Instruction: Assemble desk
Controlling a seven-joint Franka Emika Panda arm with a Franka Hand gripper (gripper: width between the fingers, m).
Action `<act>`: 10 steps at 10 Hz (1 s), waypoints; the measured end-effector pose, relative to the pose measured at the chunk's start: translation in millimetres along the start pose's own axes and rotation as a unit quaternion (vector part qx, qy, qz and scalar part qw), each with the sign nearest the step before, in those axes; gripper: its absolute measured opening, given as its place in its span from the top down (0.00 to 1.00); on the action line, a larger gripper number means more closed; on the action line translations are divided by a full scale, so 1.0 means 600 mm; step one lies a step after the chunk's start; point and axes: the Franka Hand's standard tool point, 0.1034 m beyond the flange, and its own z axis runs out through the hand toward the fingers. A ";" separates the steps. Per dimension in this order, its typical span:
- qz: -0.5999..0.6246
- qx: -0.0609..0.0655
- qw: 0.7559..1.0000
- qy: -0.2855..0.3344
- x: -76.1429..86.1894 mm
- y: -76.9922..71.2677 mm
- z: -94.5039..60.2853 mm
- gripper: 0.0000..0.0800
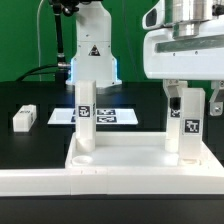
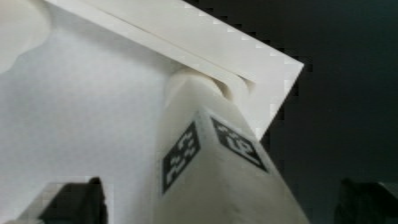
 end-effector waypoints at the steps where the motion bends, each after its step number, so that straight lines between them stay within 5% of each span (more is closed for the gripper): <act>1: -0.075 -0.001 0.997 0.003 0.004 -0.001 -0.001 0.19; 3: -0.270 0.007 0.963 0.001 0.012 -0.015 -0.007 0.19; 5: -0.337 0.020 0.941 0.016 0.010 -0.011 -0.016 0.19; 6: -0.344 0.016 0.939 0.018 0.014 -0.009 -0.014 0.19; 7: -0.345 0.015 0.938 0.019 0.015 -0.009 -0.014 0.30; 8: -0.336 0.014 0.942 0.019 0.015 -0.008 -0.013 0.53; 9: -0.334 0.014 0.942 0.019 0.015 -0.008 -0.013 0.53; 10: -0.318 0.014 0.948 0.019 0.017 -0.008 -0.013 0.64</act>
Offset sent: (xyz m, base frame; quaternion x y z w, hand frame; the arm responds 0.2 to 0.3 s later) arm -0.0160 0.0203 0.0015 0.0569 -0.0432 -0.1746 0.9820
